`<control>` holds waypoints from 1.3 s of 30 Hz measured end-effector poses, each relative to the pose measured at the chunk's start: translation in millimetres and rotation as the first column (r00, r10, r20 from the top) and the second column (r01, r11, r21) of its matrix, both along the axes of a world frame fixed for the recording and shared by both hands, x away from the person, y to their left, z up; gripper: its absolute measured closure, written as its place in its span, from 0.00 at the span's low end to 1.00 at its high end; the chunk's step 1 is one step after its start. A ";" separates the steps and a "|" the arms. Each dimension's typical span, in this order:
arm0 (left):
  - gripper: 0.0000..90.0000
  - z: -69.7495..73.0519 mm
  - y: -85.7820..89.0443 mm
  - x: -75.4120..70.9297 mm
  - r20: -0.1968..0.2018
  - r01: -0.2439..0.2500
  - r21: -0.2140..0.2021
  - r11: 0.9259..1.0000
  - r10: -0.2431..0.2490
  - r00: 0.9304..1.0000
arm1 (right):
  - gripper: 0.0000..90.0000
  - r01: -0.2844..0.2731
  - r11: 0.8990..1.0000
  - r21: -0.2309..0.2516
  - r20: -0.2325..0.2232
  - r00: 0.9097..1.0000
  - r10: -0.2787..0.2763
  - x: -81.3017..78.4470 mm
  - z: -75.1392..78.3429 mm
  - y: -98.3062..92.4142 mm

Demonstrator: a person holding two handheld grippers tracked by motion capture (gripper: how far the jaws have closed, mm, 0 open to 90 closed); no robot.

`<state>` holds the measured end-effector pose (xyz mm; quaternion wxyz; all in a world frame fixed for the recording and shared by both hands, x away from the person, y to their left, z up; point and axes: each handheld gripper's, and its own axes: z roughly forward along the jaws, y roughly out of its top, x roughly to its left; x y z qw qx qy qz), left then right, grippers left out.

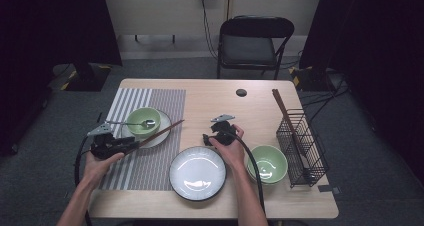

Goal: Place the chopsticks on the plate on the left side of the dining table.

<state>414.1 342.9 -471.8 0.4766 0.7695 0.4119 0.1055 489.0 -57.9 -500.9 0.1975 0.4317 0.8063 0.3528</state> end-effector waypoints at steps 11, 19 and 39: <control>0.71 -2.3 -7.8 1.9 -0.002 0.019 0.048 0.999 -0.019 1.000 | 0.21 -0.008 1.000 0.000 0.004 1.000 0.008 0.0 -0.2 0.3; 0.83 -4.0 -7.0 2.4 0.005 0.017 0.068 0.998 -0.018 1.000 | 0.21 -0.007 1.000 0.000 0.002 1.000 0.007 0.0 -0.2 0.3; 0.83 -4.3 0.6 -1.3 0.005 0.030 0.072 0.997 -0.031 1.000 | 0.21 -0.006 1.000 0.000 0.002 1.000 0.006 0.0 -0.2 0.2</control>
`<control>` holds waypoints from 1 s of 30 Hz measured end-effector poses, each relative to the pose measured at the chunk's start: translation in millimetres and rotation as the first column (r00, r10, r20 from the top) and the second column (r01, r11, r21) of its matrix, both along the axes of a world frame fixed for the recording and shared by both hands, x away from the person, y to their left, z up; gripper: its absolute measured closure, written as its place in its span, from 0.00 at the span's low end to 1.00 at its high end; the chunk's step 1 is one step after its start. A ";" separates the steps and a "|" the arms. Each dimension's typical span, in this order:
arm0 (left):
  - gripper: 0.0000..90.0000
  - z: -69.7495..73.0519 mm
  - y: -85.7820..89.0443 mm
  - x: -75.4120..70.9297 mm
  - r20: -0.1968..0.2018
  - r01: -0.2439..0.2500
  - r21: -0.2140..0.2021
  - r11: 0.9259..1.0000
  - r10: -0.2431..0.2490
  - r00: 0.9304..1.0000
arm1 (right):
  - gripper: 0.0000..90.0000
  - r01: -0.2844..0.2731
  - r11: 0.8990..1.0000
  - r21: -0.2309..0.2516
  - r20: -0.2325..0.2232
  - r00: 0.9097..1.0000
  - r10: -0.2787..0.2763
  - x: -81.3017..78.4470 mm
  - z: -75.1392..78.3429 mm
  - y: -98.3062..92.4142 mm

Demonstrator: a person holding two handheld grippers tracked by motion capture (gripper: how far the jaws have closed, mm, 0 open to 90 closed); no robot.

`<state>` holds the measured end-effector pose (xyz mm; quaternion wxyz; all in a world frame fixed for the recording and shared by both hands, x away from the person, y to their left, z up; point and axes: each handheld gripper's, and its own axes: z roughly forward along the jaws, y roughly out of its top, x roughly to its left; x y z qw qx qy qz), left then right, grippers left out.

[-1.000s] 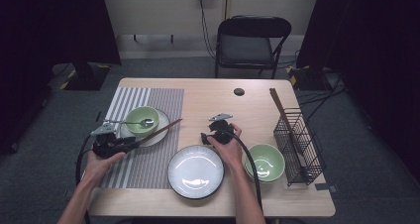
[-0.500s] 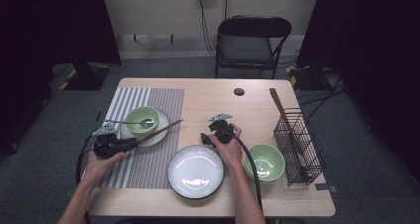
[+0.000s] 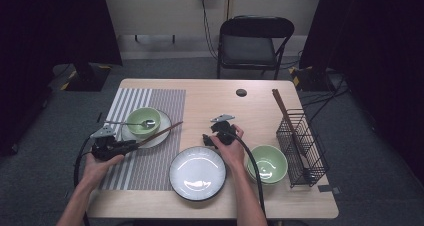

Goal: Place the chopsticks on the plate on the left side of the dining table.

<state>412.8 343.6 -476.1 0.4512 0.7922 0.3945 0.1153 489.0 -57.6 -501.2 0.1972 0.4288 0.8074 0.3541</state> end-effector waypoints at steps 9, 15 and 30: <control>0.83 0.0 3.9 -1.7 0.001 0.001 0.009 1.000 -0.001 1.000 | 0.21 0.003 1.000 0.000 -0.001 1.000 -0.003 -0.1 0.0 0.1; 0.83 0.6 5.1 -2.5 -0.001 -0.004 0.011 1.000 0.004 1.000 | 0.21 0.002 1.000 -0.001 0.000 1.000 -0.002 0.0 0.0 0.0; 0.81 1.7 13.7 -2.9 0.011 -0.010 0.007 1.000 0.010 1.000 | 0.21 0.003 1.000 0.000 -0.001 1.000 -0.003 -0.1 0.0 0.0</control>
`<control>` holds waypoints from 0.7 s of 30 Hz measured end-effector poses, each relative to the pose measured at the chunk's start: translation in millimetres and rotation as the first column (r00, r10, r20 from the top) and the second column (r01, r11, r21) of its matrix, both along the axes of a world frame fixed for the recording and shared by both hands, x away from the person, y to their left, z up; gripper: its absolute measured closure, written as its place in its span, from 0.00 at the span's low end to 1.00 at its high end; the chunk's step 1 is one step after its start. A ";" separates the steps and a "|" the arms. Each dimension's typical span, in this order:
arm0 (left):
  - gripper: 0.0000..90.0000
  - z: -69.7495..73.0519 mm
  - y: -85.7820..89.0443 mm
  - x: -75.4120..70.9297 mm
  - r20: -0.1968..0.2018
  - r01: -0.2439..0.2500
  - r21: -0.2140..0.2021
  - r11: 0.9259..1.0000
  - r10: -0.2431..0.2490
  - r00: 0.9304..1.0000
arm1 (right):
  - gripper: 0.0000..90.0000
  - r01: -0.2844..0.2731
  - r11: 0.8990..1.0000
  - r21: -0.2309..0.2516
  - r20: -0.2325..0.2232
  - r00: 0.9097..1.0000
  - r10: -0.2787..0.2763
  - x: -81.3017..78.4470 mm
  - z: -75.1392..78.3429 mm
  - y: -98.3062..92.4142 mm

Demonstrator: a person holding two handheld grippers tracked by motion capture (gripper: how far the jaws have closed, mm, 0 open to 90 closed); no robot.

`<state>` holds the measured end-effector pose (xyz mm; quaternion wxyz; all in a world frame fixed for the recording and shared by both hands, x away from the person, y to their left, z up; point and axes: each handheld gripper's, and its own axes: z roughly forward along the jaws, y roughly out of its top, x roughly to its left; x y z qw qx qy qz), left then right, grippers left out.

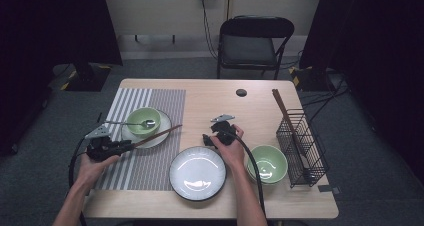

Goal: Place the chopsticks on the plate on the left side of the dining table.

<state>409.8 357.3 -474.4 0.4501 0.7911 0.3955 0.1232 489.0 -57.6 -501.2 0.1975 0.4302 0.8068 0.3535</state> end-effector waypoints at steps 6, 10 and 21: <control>0.71 3.3 -1.7 1.6 -0.014 -0.004 -0.040 0.999 0.003 1.000 | 0.21 0.000 1.000 0.000 0.000 1.000 0.000 0.0 0.0 0.0; 0.66 3.7 -5.0 3.6 -0.019 -0.016 -0.064 0.998 0.015 1.000 | 0.21 0.000 1.000 0.000 0.000 1.000 0.000 0.0 0.0 0.0; 0.74 -2.2 -23.0 11.5 -0.023 0.005 -0.002 1.000 -0.005 1.000 | 0.21 -0.001 1.000 0.000 0.001 1.000 0.001 0.1 0.0 -0.1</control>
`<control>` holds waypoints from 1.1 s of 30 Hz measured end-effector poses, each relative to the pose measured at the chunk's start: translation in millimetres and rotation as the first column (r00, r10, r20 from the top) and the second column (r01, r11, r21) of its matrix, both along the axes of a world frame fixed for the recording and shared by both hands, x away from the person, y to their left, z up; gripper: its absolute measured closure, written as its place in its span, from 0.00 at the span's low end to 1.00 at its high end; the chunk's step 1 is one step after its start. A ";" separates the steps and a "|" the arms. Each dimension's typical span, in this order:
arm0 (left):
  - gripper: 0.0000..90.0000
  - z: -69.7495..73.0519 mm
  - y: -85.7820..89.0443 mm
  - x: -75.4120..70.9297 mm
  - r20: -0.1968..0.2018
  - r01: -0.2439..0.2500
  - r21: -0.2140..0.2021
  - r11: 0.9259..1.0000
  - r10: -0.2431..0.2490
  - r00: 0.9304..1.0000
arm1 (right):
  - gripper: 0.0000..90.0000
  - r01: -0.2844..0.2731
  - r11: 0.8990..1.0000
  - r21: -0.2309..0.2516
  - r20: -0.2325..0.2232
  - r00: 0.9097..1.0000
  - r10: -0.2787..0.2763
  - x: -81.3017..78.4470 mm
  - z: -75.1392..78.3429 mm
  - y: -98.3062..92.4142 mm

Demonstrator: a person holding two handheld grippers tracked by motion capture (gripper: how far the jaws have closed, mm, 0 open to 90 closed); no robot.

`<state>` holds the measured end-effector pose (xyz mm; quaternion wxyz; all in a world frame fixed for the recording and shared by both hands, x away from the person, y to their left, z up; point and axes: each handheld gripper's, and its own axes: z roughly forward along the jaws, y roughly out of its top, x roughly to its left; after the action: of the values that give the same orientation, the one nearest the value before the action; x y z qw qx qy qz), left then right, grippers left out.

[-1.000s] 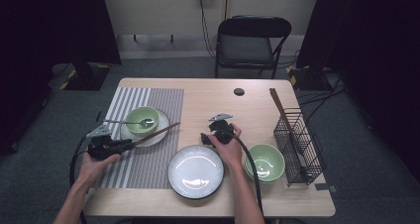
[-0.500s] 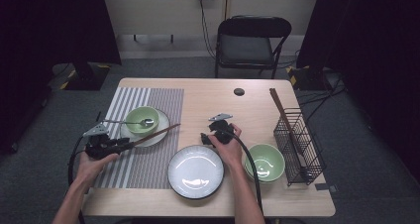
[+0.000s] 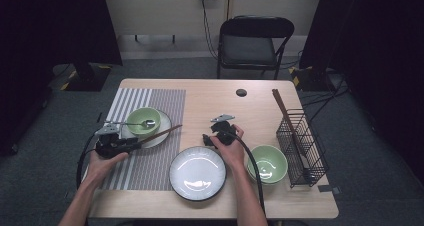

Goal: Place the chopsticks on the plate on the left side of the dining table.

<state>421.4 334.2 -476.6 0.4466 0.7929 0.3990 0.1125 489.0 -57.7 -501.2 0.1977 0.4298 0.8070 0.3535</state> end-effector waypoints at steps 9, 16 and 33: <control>0.82 0.5 5.3 -1.9 0.006 0.004 0.006 1.000 -0.004 1.000 | 0.21 0.000 1.000 0.000 0.000 1.000 0.000 0.0 0.0 0.0; 0.81 0.0 13.5 -4.8 0.004 -0.003 -0.001 1.000 0.003 1.000 | 0.21 0.001 1.000 0.000 0.000 1.000 -0.001 0.0 0.0 0.1; 0.77 0.4 23.1 -5.5 0.020 -0.038 0.011 0.999 0.038 0.999 | 0.21 0.001 1.000 0.000 0.000 1.000 -0.001 -0.1 0.0 0.0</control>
<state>415.9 357.4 -476.2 0.4437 0.7867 0.4088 0.1311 488.9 -57.6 -501.3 0.1976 0.4302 0.8068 0.3535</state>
